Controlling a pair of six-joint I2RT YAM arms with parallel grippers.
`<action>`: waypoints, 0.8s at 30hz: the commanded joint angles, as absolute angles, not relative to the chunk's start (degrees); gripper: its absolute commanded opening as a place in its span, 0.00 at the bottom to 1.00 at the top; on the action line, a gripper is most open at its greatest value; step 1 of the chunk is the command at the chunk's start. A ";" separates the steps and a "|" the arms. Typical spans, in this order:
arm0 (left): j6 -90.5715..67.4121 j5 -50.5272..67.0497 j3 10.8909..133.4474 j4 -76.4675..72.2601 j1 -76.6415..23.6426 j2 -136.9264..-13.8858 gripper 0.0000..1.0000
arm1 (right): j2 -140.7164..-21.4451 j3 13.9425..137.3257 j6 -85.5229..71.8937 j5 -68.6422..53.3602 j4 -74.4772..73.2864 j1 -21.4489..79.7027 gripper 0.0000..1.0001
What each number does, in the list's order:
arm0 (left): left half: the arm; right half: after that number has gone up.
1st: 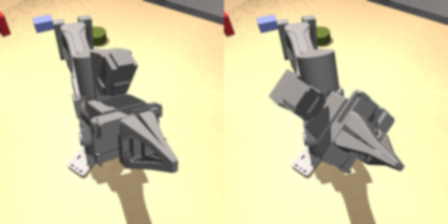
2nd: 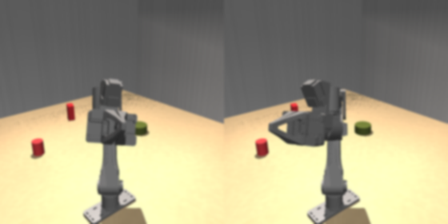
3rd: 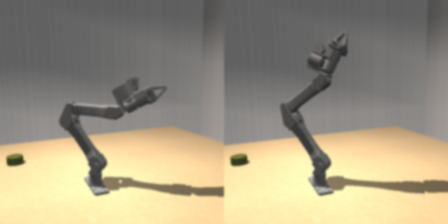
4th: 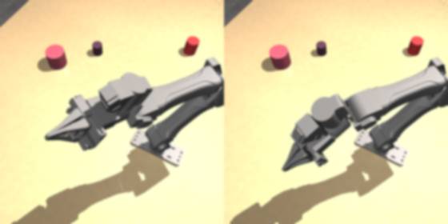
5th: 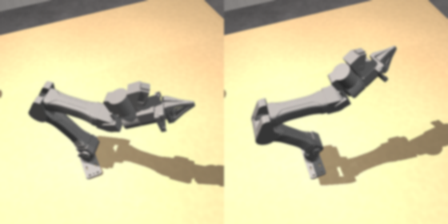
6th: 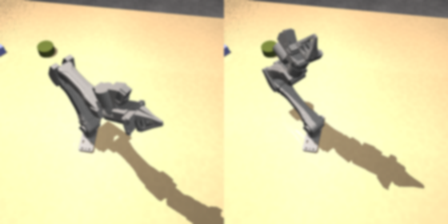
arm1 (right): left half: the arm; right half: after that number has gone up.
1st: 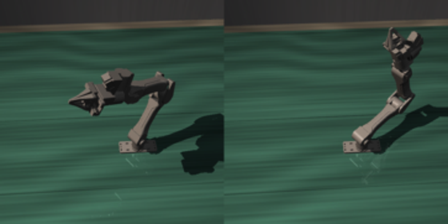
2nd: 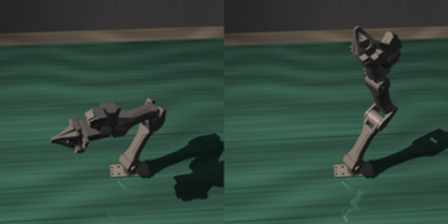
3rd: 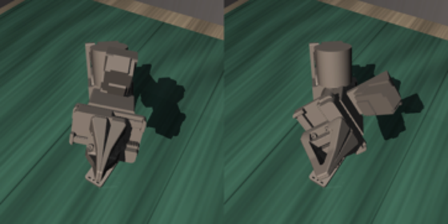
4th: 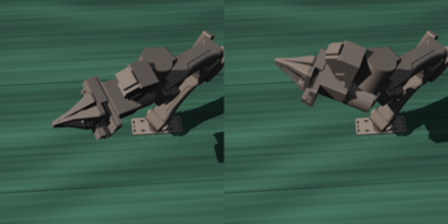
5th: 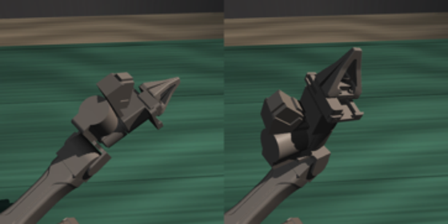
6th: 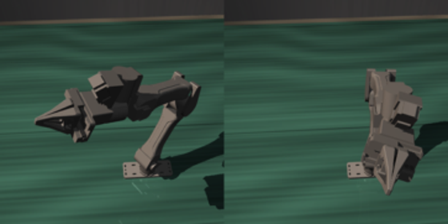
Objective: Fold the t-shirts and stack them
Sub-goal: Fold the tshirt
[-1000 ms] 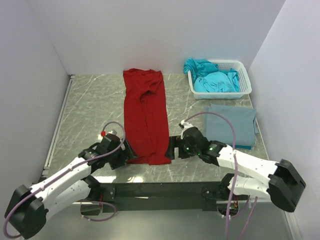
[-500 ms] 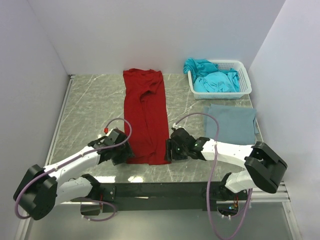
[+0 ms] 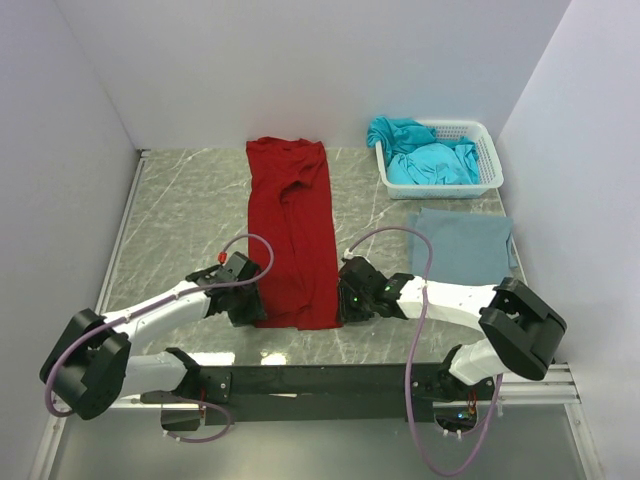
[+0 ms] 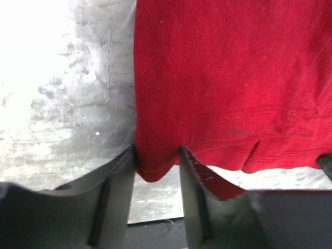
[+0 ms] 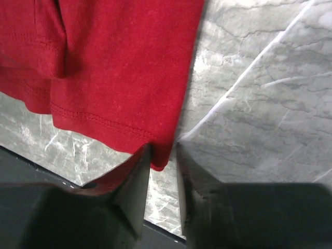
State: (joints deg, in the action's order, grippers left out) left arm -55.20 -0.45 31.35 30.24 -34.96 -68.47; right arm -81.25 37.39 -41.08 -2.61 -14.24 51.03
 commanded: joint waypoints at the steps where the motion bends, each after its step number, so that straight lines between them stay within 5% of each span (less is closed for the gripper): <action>1: -53.26 0.26 31.73 31.99 -35.16 -70.49 0.41 | -82.00 38.85 -41.13 -4.21 -13.88 51.42 0.30; 5: -54.49 0.26 30.94 32.78 -35.16 -69.52 0.28 | -81.56 37.80 -41.48 -4.83 -13.98 51.50 0.19; 9: -56.77 0.78 28.84 32.62 -35.16 -68.38 0.01 | -80.95 36.74 -41.57 -6.85 -12.84 51.68 0.10; 14: -60.20 2.46 25.32 32.34 -35.16 -65.40 0.00 | -80.07 35.51 -41.48 -9.05 -12.57 52.99 0.00; 24: -73.63 9.93 18.99 39.37 -41.21 -48.63 0.01 | -68.48 28.57 -45.70 -11.68 -16.17 56.50 0.00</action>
State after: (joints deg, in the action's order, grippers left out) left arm -68.34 6.31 20.62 32.95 -38.83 -52.40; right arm -72.60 30.20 -42.96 -9.47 -14.48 54.61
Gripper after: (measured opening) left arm 0.028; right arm 0.012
